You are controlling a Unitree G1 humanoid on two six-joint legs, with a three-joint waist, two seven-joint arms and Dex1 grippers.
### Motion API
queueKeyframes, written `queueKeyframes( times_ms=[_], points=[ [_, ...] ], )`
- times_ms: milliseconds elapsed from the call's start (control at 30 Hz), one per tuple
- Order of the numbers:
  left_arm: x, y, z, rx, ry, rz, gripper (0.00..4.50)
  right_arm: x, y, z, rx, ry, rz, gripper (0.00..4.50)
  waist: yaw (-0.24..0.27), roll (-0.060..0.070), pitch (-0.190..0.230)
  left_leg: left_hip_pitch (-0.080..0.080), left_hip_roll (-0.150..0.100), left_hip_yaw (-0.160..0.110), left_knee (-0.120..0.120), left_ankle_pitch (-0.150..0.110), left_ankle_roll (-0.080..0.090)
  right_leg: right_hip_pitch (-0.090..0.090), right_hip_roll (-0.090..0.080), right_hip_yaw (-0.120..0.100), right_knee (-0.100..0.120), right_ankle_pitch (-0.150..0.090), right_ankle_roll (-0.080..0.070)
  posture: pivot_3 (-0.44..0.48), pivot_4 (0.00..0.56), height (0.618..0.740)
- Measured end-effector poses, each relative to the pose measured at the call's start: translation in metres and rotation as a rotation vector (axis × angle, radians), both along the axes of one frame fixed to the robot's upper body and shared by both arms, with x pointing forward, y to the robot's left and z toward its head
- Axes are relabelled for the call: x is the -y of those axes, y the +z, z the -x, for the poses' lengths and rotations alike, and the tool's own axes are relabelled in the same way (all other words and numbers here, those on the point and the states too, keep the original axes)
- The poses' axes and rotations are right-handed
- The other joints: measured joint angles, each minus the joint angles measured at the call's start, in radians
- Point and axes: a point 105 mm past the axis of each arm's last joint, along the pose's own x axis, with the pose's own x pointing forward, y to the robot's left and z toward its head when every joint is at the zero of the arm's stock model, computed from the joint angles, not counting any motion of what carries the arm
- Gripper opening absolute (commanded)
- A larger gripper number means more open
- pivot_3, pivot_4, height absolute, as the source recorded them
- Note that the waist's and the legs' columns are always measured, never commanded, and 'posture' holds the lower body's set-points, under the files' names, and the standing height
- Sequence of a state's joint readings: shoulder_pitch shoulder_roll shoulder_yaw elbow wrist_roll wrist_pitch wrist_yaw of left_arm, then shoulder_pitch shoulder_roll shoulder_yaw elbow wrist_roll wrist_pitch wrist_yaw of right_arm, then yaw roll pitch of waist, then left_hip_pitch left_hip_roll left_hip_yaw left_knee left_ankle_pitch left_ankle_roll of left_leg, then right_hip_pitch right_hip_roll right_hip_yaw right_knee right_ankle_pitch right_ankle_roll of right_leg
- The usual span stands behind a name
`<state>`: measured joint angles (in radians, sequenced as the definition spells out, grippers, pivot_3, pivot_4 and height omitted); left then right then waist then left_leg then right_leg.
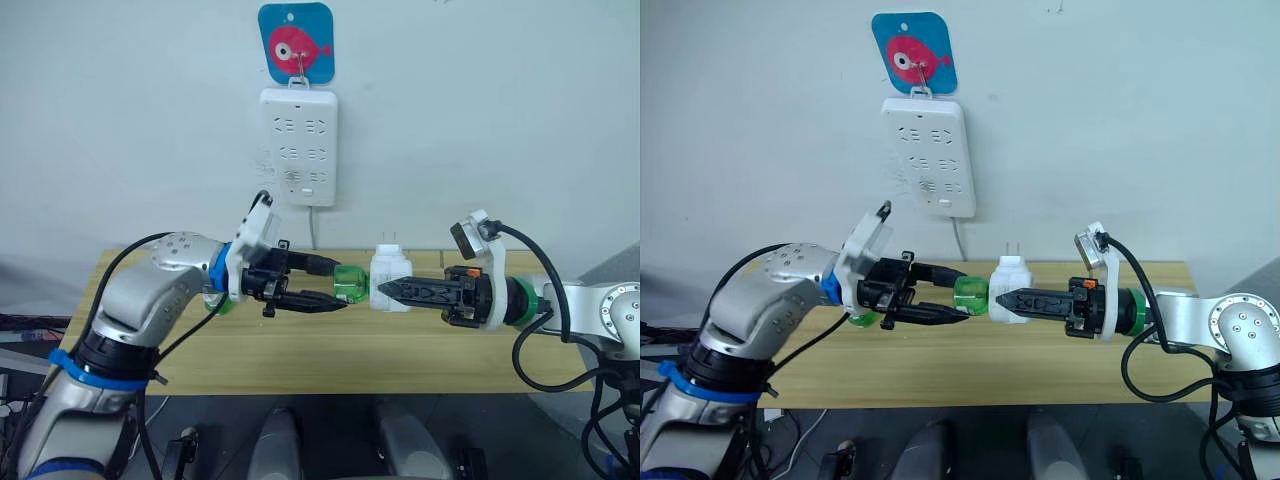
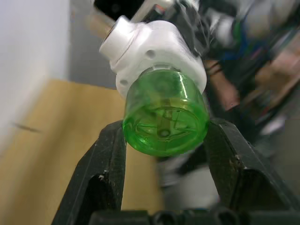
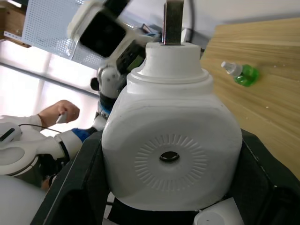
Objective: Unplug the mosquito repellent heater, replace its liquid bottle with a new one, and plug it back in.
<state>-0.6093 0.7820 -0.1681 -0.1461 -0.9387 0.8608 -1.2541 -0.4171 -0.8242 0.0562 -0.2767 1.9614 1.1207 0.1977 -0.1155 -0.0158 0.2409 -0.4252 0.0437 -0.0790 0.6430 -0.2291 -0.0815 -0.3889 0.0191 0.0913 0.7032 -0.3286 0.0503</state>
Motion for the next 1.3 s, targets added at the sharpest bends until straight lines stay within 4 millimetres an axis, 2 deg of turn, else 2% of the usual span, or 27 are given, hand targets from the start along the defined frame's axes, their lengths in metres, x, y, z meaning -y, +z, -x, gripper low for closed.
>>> queueKeyframes(
  times_ms=[100, 267, 333, 500, 533, 700, 867, 1067, 1167, 1300],
  points=[
    [0.0, -0.002, 0.0, -0.057, 0.012, -0.002, 2.19, -0.001, -0.001, 0.001, -0.004, 0.002, 0.003, 3.0, 0.0, 0.0, 0.0, 0.0, 0.001, 0.0, 0.0, 0.0, 0.0, -0.001, 0.0, 0.0, 0.0, 0.0, -0.001, -0.158, 0.219, 0.725],
    [0.002, 0.001, 0.0, -0.06, 0.038, -0.002, 2.19, 0.001, 0.0, -0.001, -0.001, -0.009, 0.0, 3.0, 0.002, 0.0, 0.0, 0.0, 0.0, 0.0, 0.0, 0.0, 0.0, 0.0, 0.0, 0.001, 0.0, 0.0, -0.001, -0.155, 0.217, 0.725],
    [0.002, 0.0, 0.0, -0.021, 0.048, -0.014, 2.89, 0.002, 0.0, -0.001, -0.001, -0.01, 0.004, 3.0, 0.002, 0.0, 0.0, 0.0, 0.0, 0.001, 0.0, 0.0, 0.0, 0.0, 0.0, 0.001, 0.0, 0.0, -0.001, -0.154, 0.215, 0.725],
    [-0.002, -0.008, -0.008, 0.253, 0.109, -0.064, 4.33, 0.004, -0.006, -0.003, -0.008, -0.025, 0.038, 3.0, 0.003, 0.0, 0.0, 0.0, 0.0, 0.002, 0.0, 0.0, 0.0, -0.001, -0.001, 0.002, 0.0, 0.0, -0.001, -0.154, 0.215, 0.725],
    [-0.006, -0.013, -0.009, 0.343, 0.111, -0.095, 4.5, 0.004, -0.006, -0.002, -0.009, -0.024, 0.039, 3.0, 0.003, 0.0, 0.0, 0.0, 0.0, 0.002, 0.0, 0.0, 0.0, -0.001, -0.001, 0.003, 0.0, 0.001, -0.001, -0.154, 0.215, 0.725],
    [-0.01, -0.034, -0.012, 0.677, 0.071, -0.146, 4.5, 0.004, -0.006, -0.002, -0.009, -0.022, 0.04, 3.0, 0.011, 0.0, 0.0, 0.0, 0.0, 0.003, 0.0, 0.0, 0.0, 0.0, -0.001, 0.003, -0.001, 0.001, -0.001, -0.154, 0.214, 0.725],
    [0.009, -0.023, -0.013, 0.963, 0.101, 0.008, 4.5, 0.004, -0.006, -0.002, -0.009, -0.022, 0.04, 3.0, 0.026, 0.0, 0.0, -0.001, -0.001, 0.003, 0.002, 0.0, 0.0, 0.0, -0.002, 0.004, -0.002, 0.001, 0.0, -0.155, 0.216, 0.725],
    [0.012, -0.014, -0.006, 1.114, 0.079, 0.082, 4.5, 0.004, -0.006, -0.002, -0.009, -0.022, 0.04, 3.0, 0.027, 0.0, 0.0, -0.001, -0.001, 0.003, 0.001, 0.0, 0.0, 0.0, -0.002, 0.004, -0.002, 0.001, 0.0, -0.154, 0.217, 0.725],
    [0.012, -0.013, -0.003, 1.127, 0.066, 0.116, 3.88, 0.004, -0.006, -0.002, -0.009, -0.022, 0.04, 3.0, 0.027, 0.0, 0.0, -0.001, -0.001, 0.003, 0.001, 0.0, 0.0, 0.0, -0.002, 0.004, -0.002, 0.001, 0.0, -0.154, 0.217, 0.725],
    [0.011, -0.015, 0.0, 1.112, 0.045, 0.131, 2.71, 0.004, -0.005, -0.003, -0.006, -0.025, 0.036, 3.0, 0.026, 0.0, 0.0, -0.001, -0.001, 0.003, 0.001, 0.0, 0.0, 0.0, -0.002, 0.004, -0.002, 0.001, 0.0, -0.154, 0.217, 0.725]
  ],
)
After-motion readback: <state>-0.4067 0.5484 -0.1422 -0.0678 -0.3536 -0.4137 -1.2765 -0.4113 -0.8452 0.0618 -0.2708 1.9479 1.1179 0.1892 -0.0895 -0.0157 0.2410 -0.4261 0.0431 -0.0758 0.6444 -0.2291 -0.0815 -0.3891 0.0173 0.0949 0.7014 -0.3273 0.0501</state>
